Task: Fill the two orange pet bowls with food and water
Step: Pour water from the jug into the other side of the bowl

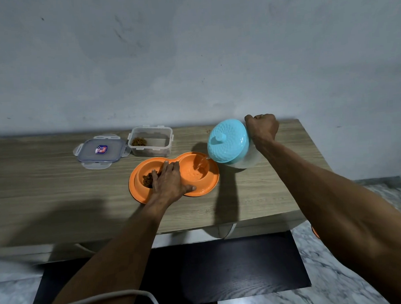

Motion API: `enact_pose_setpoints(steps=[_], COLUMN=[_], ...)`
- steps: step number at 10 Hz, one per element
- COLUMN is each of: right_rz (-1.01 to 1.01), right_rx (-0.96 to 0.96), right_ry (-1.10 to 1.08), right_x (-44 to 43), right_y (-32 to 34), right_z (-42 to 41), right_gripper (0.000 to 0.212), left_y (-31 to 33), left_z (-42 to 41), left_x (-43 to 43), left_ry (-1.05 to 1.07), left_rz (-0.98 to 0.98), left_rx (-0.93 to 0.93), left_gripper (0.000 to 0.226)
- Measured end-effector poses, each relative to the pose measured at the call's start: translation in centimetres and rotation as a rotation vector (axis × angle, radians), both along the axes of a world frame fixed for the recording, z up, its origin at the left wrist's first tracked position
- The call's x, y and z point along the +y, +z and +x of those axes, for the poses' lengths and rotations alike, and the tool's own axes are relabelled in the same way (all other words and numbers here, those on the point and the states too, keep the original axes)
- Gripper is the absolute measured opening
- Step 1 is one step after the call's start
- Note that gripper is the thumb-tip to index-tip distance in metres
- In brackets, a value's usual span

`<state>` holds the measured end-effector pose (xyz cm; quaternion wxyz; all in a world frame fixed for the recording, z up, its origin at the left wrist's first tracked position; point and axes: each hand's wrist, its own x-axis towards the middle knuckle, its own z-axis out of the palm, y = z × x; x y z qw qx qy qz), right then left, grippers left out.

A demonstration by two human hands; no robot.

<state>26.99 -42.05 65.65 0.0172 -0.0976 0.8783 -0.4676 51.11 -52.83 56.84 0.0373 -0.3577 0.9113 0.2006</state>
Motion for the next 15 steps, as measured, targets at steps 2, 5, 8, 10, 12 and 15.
enact_pose_setpoints(steps=[2,5,8,10,12,15], right_rz=[0.020,0.038,0.060,0.068,0.074,0.082], right_rx=[0.011,0.014,0.030,0.057,0.062,0.066], right_ry=[0.006,0.017,0.041,0.045,0.055,0.074], right_x=[-0.1,-0.2,-0.5,-0.6,-0.7,-0.8], right_y=[-0.2,-0.2,0.0,0.2,0.5,0.9], right_z=[-0.1,-0.2,-0.1,0.0,0.0,0.3], right_gripper=[0.039,0.035,0.036,0.039,0.036,0.036], left_y=[-0.1,-0.1,0.0,-0.1,-0.1,-0.1], left_z=[0.0,0.1,0.1,0.1,0.1,0.0], left_x=[-0.1,0.0,0.0,0.0,0.0,-0.1], left_ry=[-0.003,0.002,-0.002,-0.003,0.004,-0.003], left_rz=[-0.001,0.007,0.004,-0.006,-0.001,-0.010], left_rx=[-0.002,0.002,0.004,0.014,0.014,0.012], left_gripper=[0.105,0.105,0.105,0.104,0.104,0.104])
